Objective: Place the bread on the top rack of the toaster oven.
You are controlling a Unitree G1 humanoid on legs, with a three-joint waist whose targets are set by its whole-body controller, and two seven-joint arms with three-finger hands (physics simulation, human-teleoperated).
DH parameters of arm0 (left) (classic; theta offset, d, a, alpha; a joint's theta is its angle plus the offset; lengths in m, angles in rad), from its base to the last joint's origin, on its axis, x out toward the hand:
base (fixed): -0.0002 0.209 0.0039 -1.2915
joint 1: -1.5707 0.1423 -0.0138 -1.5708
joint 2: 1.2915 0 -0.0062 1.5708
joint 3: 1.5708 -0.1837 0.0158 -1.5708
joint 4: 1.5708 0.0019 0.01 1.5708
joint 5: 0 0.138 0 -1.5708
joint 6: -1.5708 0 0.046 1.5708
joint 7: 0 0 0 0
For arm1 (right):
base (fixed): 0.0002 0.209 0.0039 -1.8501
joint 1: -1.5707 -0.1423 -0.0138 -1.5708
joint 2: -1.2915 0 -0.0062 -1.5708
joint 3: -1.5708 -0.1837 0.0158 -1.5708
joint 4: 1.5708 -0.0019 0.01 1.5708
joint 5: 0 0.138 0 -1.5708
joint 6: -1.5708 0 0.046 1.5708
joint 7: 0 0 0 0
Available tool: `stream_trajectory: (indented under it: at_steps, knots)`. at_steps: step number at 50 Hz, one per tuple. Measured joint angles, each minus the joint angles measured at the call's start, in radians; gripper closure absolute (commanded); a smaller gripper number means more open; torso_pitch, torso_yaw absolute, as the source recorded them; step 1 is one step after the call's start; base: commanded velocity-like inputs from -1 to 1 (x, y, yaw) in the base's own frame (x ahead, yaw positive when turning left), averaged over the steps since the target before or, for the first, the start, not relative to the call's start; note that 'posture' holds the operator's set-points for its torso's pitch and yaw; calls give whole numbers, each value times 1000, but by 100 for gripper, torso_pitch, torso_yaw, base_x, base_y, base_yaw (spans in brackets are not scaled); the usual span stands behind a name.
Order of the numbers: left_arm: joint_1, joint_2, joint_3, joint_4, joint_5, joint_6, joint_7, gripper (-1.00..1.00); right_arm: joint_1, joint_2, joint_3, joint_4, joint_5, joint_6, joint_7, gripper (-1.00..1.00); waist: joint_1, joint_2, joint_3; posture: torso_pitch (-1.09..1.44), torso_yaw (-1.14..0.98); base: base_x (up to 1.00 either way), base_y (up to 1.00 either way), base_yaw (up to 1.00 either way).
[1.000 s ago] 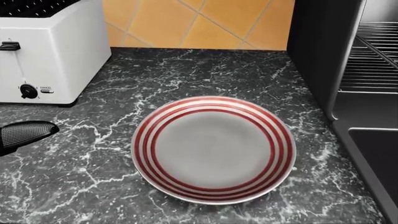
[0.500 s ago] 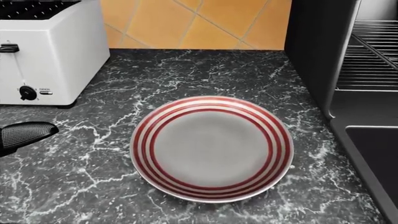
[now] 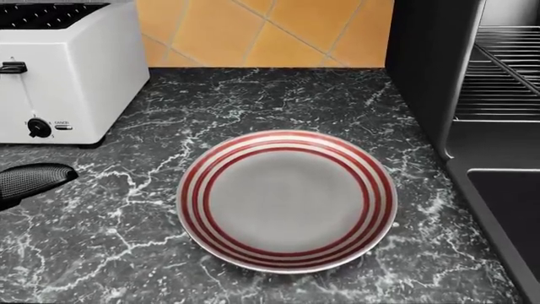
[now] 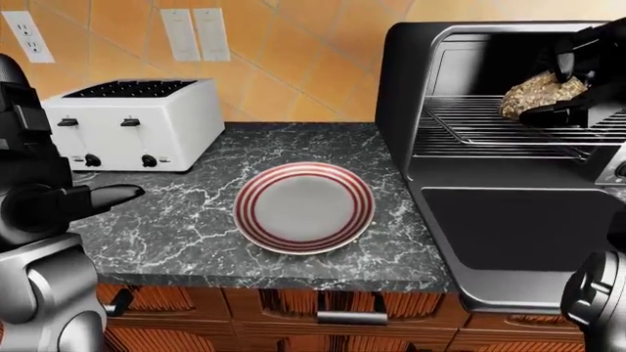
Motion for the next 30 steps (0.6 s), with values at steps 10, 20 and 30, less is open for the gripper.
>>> stream_trajectory:
  at_steps: [10, 20, 30]
  knots:
    - [0, 0, -3, -10, 2, 5, -1, -100, -63, 23, 20, 123, -34, -58, -26, 100, 0, 3, 0, -33, 0, 0, 0, 0]
    - [2, -1, -2, -11, 3, 7, -2, -100, -100, 30, 28, 190, -54, -83, -47, 100, 2, 5, 1, -33, 0, 0, 0, 0]
    - [6, -3, -1, -10, 2, 5, -4, -100, -115, 36, 29, 219, -63, -105, -71, 100, 2, 4, 0, -33, 0, 0, 0, 0]
